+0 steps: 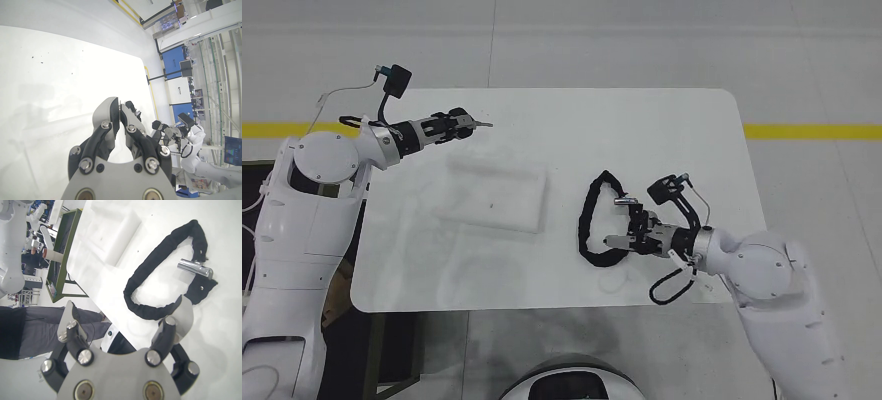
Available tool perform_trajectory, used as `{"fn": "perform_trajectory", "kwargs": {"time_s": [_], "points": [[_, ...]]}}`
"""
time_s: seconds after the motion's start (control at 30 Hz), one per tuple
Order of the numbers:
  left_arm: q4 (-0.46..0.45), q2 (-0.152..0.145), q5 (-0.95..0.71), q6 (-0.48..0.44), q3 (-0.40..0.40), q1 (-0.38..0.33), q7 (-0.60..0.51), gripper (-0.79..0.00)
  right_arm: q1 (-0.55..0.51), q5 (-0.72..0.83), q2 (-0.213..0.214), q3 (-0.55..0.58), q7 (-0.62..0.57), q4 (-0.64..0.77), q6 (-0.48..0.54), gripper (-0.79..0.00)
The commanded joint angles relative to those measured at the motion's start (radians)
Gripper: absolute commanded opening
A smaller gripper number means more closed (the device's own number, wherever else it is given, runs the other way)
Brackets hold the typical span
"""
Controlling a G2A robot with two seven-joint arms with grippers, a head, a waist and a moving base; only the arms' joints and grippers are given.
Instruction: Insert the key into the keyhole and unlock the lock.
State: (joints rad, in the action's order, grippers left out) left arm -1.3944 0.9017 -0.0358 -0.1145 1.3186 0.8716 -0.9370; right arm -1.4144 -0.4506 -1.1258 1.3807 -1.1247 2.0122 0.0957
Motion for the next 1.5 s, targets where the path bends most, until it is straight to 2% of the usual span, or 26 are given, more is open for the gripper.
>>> {"fn": "perform_trajectory", "kwargs": {"time_s": [0.0,0.13,0.43,0.53,0.57,0.7,0.73,0.83,0.87,0.9,0.93,1.03,1.07,1.13,1.4,1.47], "points": [[0.0,0.0,0.0,0.0,0.0,0.0,0.0,-0.785,0.024,-0.061,0.001,-0.019,-0.025,0.004,-0.023,0.0],[0.0,0.0,0.0,0.0,0.0,0.0,0.0,-0.785,0.077,-0.169,-0.002,-0.069,-0.06,-0.042,-0.099,0.0],[0.0,0.0,0.0,0.0,0.0,0.0,0.0,-0.785,0.206,-0.337,-0.022,-0.173,-0.051,-0.212,-0.135,-0.015],[0.0,0.0,0.0,0.0,0.0,0.0,0.0,-0.785,0.233,-0.34,-0.03,-0.187,-0.047,-0.262,-0.143,-0.025],[0.0,0.0,0.0,0.0,0.0,0.0,0.0,-0.785,0.24,-0.362,-0.031,-0.19,-0.05,-0.277,-0.148,-0.077],[0.0,0.0,0.0,0.0,0.0,0.0,0.0,-0.785,0.258,-0.376,-0.04,-0.199,-0.047,-0.318,-0.15,-0.129],[0.0,0.0,0.0,0.0,0.0,0.0,0.0,-0.785,0.262,-0.382,-0.041,-0.198,-0.045,-0.326,-0.152,-0.179],[0.0,0.0,0.0,0.0,0.0,0.0,0.0,-0.785,0.268,-0.39,-0.047,-0.198,-0.034,-0.34,-0.149,-0.219],[0.0,0.0,0.0,0.0,0.0,0.0,0.0,-0.785,0.269,-0.39,-0.048,-0.197,-0.033,-0.344,-0.147,-0.271],[0.0,0.0,0.0,0.0,0.0,0.0,0.0,-0.785,0.27,-0.393,-0.05,-0.197,-0.031,-0.347,-0.144,-0.372],[0.0,0.0,0.0,0.0,0.0,0.0,0.0,-0.785,0.271,-0.395,-0.052,-0.197,-0.029,-0.35,-0.144,-0.406],[0.0,0.0,0.0,0.0,0.0,0.0,0.0,-0.785,0.276,-0.399,-0.056,-0.192,-0.023,-0.364,-0.14,-0.434],[0.0,0.0,0.0,0.0,0.0,0.0,0.0,-0.785,0.277,-0.399,-0.058,-0.192,-0.022,-0.367,-0.138,-0.471],[0.0,0.0,0.0,0.0,0.0,0.0,0.0,-0.785,0.277,-0.395,-0.061,-0.189,-0.02,-0.371,-0.135,-0.785],[0.0,0.0,0.0,0.0,0.0,0.0,0.0,-0.785,0.259,-0.337,-0.067,-0.145,-0.028,-0.353,-0.114,-0.785],[0.0,0.0,0.0,0.0,0.0,0.0,0.0,-0.785,0.246,-0.249,-0.067,-0.108,-0.033,-0.332,-0.102,-0.785]]}}
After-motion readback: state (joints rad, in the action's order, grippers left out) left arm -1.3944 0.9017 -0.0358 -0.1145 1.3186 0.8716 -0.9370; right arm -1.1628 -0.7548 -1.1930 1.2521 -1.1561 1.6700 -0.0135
